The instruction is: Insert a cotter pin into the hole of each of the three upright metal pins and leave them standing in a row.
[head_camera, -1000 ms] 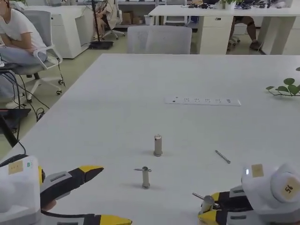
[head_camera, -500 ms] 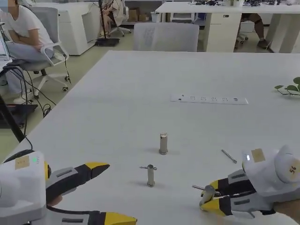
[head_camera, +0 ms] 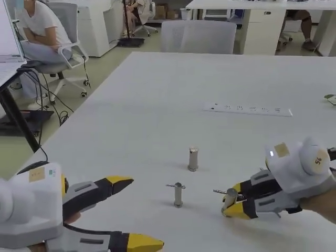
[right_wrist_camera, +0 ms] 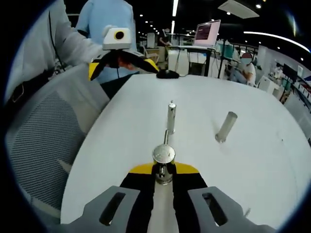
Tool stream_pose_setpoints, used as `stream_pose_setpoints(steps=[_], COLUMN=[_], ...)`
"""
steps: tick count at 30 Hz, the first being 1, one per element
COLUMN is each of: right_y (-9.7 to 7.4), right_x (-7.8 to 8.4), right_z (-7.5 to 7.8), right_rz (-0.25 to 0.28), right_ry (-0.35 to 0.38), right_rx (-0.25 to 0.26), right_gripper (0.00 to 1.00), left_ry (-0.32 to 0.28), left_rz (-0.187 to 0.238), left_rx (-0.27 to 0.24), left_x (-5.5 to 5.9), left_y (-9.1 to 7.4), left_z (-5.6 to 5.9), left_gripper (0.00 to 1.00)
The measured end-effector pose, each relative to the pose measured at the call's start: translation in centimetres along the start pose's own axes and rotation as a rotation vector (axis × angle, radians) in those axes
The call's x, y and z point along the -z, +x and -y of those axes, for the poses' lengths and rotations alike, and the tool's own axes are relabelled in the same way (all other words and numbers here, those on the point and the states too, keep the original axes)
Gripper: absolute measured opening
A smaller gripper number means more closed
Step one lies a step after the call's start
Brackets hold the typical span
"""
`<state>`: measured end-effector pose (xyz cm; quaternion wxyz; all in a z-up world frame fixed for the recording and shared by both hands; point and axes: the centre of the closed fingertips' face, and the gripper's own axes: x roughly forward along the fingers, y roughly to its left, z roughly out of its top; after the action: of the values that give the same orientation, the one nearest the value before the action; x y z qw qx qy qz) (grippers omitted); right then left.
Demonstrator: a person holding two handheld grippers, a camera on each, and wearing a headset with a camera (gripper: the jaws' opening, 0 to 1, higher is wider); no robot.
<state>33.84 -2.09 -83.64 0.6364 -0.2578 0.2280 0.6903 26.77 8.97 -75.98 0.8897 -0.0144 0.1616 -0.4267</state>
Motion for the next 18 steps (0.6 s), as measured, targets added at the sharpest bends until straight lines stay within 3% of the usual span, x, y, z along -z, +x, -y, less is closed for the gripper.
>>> stream_pose_setpoints(steps=[18], right_y=[2.6], right_x=[-0.9], right_z=[0.7], right_rz=[-0.008], right_ry=[-0.020], right_rx=[-0.056], right_gripper=[0.14], left_ry=[-0.003], left_rz=[-0.004], left_rx=[-0.007], left_x=[0.3], left_y=[-0.7], left_z=[-0.5], left_gripper=[0.85])
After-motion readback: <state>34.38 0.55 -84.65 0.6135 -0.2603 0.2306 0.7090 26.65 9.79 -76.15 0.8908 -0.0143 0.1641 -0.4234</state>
